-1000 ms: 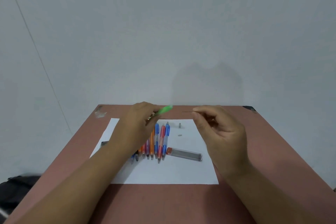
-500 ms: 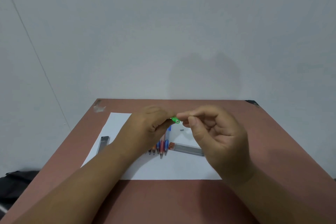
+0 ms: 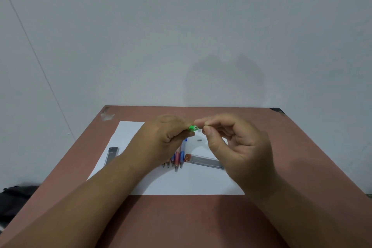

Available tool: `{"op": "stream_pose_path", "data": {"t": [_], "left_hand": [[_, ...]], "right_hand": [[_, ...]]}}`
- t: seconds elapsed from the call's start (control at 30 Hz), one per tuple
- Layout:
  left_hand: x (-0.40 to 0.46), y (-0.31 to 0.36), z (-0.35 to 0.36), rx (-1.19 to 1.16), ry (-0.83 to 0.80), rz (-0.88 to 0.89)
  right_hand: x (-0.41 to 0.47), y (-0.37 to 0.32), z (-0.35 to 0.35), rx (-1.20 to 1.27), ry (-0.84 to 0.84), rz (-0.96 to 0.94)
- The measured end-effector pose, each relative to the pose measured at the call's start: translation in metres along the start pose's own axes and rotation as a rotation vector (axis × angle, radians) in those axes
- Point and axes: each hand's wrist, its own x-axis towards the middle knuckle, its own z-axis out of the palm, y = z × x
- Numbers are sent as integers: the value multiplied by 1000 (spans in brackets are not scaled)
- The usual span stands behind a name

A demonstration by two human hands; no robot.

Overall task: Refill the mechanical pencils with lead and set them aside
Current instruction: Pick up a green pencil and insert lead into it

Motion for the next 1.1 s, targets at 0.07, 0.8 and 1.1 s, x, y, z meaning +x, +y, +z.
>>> {"op": "stream_pose_path", "data": {"t": [0.07,0.8,1.1], "left_hand": [[-2,-2,0,-11,-19,0],[-7,-10,4,-48,-71,-86],[-5,-12,-2,-45,-21,-231]], "right_hand": [[0,1,0,-25,11,-16],[-1,17,5,-172,96,46],[7,31,-3,-371,27,411]]}}
